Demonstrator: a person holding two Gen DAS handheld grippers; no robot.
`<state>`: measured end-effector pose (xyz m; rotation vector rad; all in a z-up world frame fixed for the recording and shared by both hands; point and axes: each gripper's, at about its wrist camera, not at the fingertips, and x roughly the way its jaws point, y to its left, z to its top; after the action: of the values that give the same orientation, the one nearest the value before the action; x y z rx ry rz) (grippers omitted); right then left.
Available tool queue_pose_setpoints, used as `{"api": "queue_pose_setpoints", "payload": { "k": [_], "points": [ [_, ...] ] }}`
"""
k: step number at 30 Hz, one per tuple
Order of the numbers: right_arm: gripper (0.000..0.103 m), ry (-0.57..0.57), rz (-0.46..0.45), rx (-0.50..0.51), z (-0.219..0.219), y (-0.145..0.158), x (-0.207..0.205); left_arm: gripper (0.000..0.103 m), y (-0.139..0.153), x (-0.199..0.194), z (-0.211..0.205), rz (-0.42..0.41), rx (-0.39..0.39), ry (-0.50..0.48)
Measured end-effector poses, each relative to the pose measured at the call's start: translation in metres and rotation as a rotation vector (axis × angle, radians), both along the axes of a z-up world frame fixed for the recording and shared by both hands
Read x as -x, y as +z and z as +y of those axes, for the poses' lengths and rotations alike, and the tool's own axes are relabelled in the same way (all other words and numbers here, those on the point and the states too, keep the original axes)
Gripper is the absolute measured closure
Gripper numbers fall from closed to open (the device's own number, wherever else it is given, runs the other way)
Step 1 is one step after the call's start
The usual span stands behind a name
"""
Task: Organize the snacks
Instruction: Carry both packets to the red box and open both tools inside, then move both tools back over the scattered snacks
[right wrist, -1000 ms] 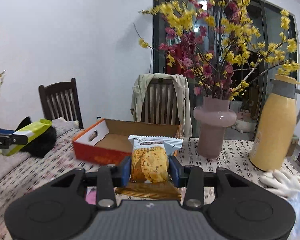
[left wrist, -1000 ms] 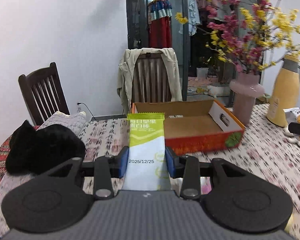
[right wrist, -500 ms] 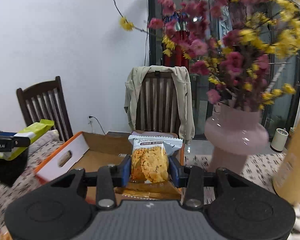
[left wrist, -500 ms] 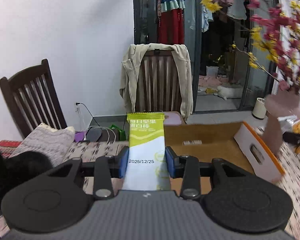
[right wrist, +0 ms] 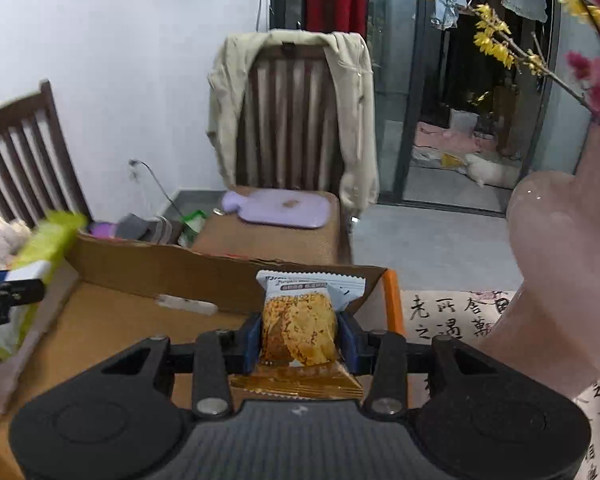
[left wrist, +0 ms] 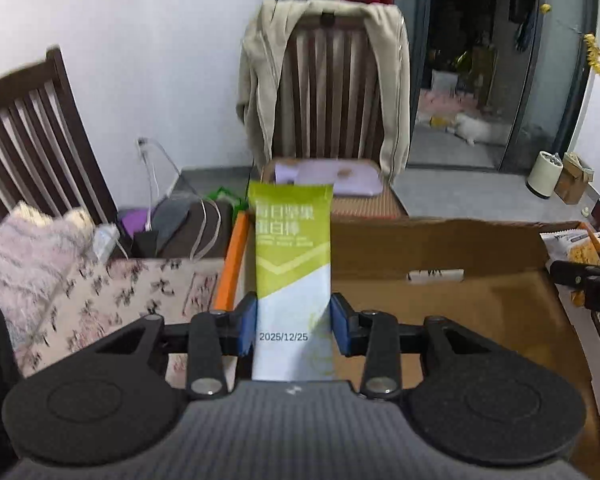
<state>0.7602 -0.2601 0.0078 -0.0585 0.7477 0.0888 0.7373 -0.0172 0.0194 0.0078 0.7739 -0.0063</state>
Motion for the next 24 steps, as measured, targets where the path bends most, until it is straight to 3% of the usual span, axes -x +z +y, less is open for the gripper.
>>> {"api": "queue_pose_setpoints", "payload": {
  "k": [1, 2, 6, 13, 17, 24],
  "points": [
    [0.061, -0.009, 0.006, -0.001, 0.001, -0.004, -0.002, 0.06, 0.0, 0.001, 0.002, 0.003, 0.017, -0.002],
    [0.046, -0.013, 0.011, -0.001, 0.002, -0.007, -0.003, 0.06, 0.001, 0.002, 0.003, -0.004, 0.023, -0.002],
    [0.025, -0.002, -0.033, 0.012, 0.006, -0.001, 0.005, 0.049, 0.007, 0.012, -0.001, -0.038, -0.019, -0.027],
    [0.023, 0.045, -0.093, 0.057, 0.015, 0.023, 0.051, 0.038, 0.036, 0.053, 0.006, -0.07, -0.016, -0.031],
    [0.023, 0.083, -0.14, 0.085, 0.017, 0.035, 0.1, 0.036, 0.051, 0.109, 0.016, -0.116, -0.014, -0.056],
    [0.023, 0.123, -0.175, 0.034, 0.005, 0.055, 0.192, 0.032, 0.076, 0.222, 0.033, -0.195, -0.002, -0.036]
  ]
}}
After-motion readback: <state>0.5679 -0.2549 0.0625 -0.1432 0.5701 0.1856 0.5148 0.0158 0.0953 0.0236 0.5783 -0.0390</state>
